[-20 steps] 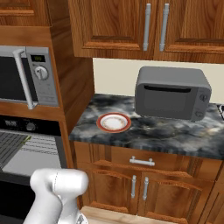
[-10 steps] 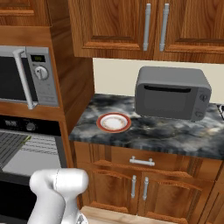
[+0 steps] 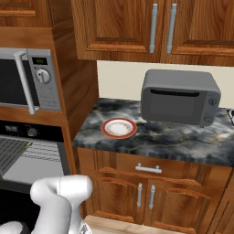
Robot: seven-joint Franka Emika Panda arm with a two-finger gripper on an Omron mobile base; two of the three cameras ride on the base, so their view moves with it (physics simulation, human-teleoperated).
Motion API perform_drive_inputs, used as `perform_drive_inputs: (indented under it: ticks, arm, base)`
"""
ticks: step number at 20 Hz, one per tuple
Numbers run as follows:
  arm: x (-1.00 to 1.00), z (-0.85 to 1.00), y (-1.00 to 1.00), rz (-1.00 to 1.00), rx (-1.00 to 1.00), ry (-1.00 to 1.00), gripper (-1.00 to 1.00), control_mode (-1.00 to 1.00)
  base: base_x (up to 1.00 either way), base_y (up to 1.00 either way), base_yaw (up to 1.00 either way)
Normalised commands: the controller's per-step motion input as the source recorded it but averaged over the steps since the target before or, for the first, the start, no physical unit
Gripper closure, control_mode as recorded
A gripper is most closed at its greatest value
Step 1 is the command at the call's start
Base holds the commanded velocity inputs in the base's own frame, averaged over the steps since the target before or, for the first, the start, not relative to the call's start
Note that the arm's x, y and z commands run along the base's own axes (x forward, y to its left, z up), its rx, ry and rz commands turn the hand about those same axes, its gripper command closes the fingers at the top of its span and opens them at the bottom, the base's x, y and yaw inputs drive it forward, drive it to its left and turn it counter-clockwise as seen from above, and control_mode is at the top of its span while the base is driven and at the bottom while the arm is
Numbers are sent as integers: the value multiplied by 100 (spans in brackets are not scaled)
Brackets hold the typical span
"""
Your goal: Take the fish from the oven and place it on the plate on the counter.
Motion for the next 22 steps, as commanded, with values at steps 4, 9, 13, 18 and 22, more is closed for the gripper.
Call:
perform_drive_inputs:
  ticks: [4, 9, 13, 18, 22]
  arm:
    - [100, 0, -8, 0, 0, 7, -100, -100]
    - [76, 0, 0, 0, 0, 3, -100, -100]
    - [4, 0, 10, 0, 0, 0, -100, -100]
    - [3, -28, 10, 0, 0, 0, -100, -100]
    - [14, -43, 10, -5, -1, 0, -100, -100]
  base:
    - [0, 0, 0]
    - [0, 0, 0]
    - [0, 0, 0]
    - [0, 0, 0]
    - [0, 0, 0]
